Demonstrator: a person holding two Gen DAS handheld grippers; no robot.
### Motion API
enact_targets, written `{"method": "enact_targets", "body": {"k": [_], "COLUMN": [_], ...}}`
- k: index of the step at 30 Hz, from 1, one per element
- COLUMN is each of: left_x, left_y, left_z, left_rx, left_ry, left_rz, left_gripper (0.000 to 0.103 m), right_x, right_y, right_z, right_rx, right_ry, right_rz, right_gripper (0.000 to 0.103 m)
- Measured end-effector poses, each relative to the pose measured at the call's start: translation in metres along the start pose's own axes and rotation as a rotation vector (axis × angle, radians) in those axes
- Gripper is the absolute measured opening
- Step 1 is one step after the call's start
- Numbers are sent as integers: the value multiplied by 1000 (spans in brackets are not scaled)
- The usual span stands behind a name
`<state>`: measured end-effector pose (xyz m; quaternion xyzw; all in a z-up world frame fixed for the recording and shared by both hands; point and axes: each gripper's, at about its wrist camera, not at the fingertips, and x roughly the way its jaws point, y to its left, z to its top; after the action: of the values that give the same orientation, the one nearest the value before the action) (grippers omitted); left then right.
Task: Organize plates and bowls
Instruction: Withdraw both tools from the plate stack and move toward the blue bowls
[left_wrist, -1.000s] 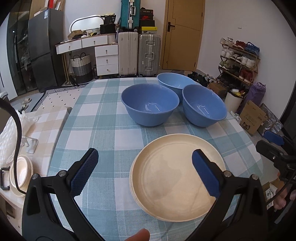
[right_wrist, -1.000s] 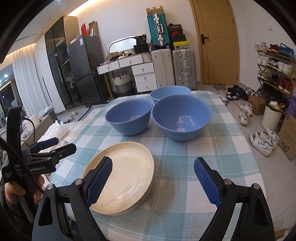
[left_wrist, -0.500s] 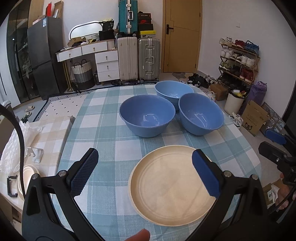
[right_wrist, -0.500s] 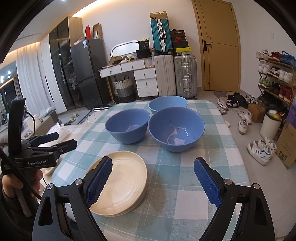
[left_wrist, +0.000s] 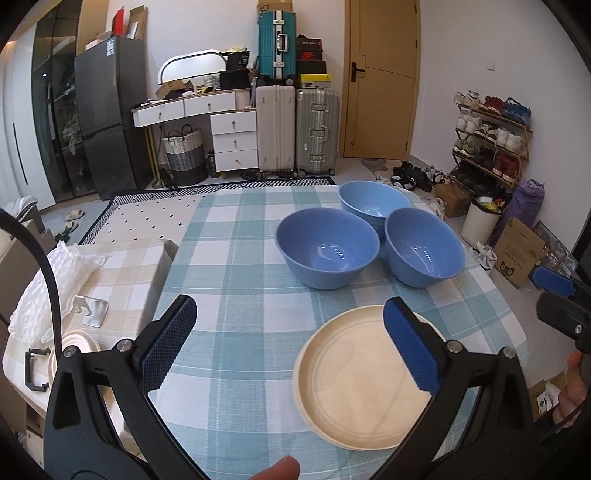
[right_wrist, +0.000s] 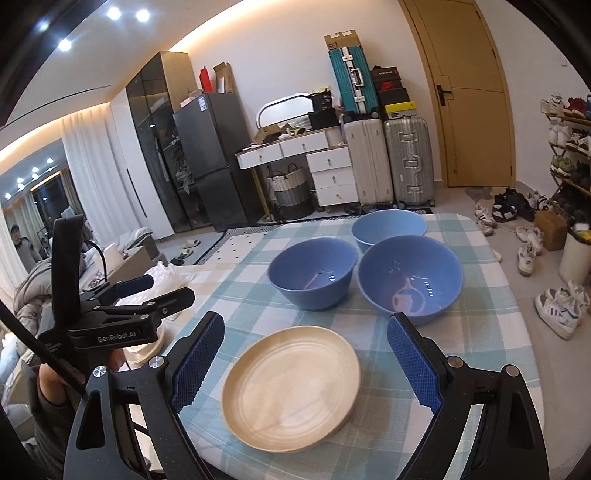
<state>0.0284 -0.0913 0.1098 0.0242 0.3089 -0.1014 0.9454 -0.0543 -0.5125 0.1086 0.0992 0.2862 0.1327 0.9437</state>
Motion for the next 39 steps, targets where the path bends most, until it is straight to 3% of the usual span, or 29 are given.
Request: {"method": "enact_targets", "body": {"k": [10, 20, 24, 39], "left_x": [-9, -19, -24, -22], "left_y": [44, 46, 41, 3], "left_z": [3, 32, 43, 86], "left_rx": [11, 46, 56, 79], "left_ry": [11, 12, -3, -19], "left_rz": [47, 48, 48, 6], "left_gripper": [100, 100, 100, 101], "right_x": [-2, -18, -21, -37], "right_y": [15, -6, -24, -63], "right_z": [6, 27, 33, 52], "right_rx": [-5, 38, 148, 156], "right_ry": [-4, -60, -59, -91], "right_rz": [23, -11, 107, -32], "right_gripper": [91, 91, 91, 95]}}
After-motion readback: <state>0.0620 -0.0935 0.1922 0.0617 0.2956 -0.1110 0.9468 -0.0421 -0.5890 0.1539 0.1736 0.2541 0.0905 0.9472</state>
